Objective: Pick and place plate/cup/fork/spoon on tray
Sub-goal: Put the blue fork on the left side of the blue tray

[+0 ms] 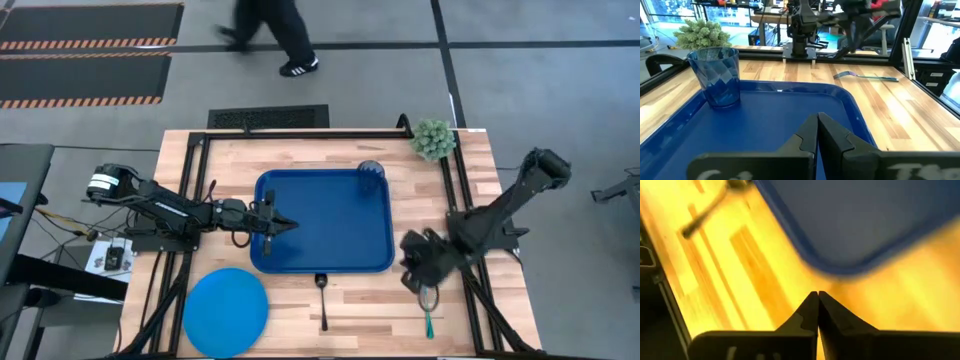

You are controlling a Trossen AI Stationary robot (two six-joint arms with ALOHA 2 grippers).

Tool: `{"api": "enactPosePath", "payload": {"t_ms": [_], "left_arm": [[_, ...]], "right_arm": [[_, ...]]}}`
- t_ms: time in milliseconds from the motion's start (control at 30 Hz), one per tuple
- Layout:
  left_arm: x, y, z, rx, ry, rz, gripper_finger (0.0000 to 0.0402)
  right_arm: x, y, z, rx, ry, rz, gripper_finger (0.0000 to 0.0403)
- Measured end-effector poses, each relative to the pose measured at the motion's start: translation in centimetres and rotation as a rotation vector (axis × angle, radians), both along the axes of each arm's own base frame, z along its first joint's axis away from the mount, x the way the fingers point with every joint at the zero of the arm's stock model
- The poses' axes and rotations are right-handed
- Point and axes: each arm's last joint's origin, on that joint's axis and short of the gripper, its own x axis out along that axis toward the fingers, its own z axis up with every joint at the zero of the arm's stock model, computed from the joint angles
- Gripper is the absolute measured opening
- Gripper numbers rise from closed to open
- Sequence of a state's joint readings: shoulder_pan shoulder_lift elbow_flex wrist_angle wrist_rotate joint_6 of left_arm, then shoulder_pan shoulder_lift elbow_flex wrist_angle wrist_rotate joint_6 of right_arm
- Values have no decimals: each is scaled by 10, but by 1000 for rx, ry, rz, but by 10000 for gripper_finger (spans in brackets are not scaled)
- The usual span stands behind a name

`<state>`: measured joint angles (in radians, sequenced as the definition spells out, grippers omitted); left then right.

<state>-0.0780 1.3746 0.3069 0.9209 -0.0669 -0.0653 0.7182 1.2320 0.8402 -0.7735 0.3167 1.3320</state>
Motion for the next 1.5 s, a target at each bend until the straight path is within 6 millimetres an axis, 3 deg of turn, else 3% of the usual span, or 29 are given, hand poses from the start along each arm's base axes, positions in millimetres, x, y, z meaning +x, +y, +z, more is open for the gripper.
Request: {"api": "enactPosePath", "payload": {"t_ms": [200,467,700,1200,1500], "left_arm": [[0,0,-1,-1,8,0,0],[0,0,-2,0,23,0,0],[-1,0,-4,1,40,0,0],[-1,0,-4,-10,42,2,0],[-1,0,-4,-10,42,2,0]], "right_arm": [[-19,27,-28,52,162,-280,93],[-27,32,-50,77,410,-559,184],[-21,33,-61,78,442,-674,229],[-2,29,-81,55,496,-692,191],[0,28,-82,34,495,-642,96]]}}
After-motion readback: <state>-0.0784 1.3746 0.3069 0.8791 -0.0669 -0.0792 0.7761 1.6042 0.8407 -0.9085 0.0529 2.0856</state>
